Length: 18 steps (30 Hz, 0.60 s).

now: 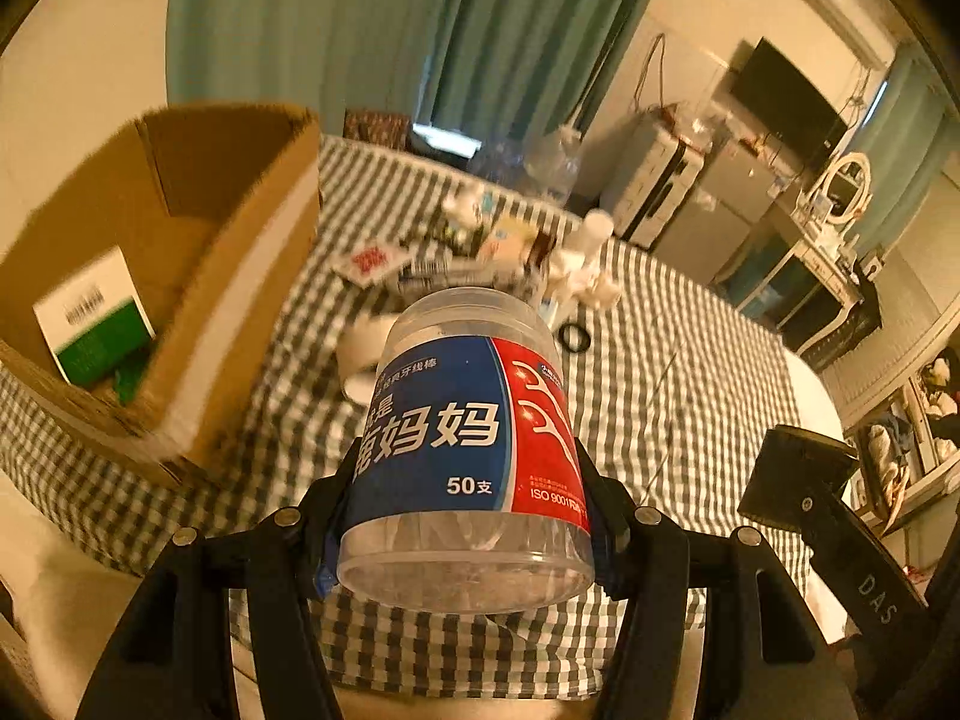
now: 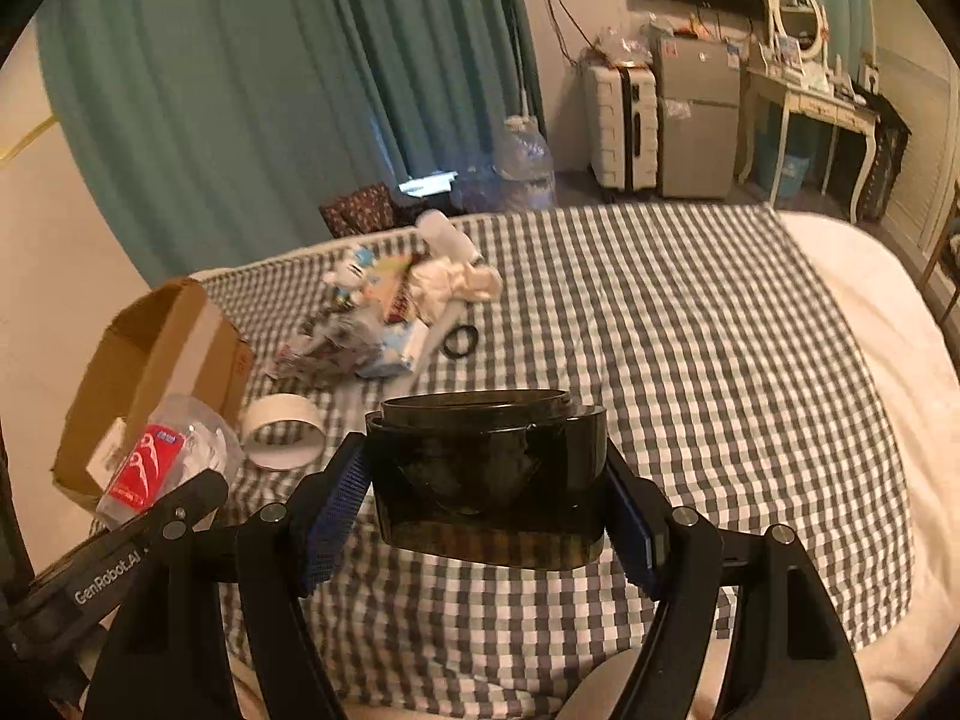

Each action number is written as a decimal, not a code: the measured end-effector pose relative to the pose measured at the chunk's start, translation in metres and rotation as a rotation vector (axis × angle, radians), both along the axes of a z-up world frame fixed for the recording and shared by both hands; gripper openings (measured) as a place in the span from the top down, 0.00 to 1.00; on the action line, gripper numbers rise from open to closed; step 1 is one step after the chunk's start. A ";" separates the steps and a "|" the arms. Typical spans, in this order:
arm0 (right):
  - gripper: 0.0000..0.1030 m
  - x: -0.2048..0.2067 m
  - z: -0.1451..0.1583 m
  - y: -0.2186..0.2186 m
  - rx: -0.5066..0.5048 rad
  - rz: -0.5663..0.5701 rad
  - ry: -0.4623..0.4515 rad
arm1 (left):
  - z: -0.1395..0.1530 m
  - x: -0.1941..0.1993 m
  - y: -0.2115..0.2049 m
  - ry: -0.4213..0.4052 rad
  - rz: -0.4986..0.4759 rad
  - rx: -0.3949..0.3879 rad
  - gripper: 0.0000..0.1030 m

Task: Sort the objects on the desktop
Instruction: 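Lift the swab jar and black cup and drop both into the cardboard box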

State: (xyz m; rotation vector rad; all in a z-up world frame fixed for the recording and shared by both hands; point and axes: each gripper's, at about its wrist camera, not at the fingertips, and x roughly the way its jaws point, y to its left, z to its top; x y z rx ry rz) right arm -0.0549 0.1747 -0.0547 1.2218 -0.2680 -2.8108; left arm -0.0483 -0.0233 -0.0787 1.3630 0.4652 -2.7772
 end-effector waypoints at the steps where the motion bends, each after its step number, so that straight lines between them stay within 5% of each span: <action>1: 0.29 0.002 0.005 -0.002 -0.002 0.006 0.007 | 0.008 0.001 -0.003 0.017 -0.001 -0.005 0.40; 9: 0.29 0.013 0.056 -0.043 -0.010 0.094 0.092 | 0.072 -0.007 -0.036 0.142 -0.018 -0.057 0.40; 18: 0.29 -0.014 0.092 -0.125 -0.103 0.268 0.124 | 0.117 -0.015 -0.140 0.233 0.044 -0.224 0.40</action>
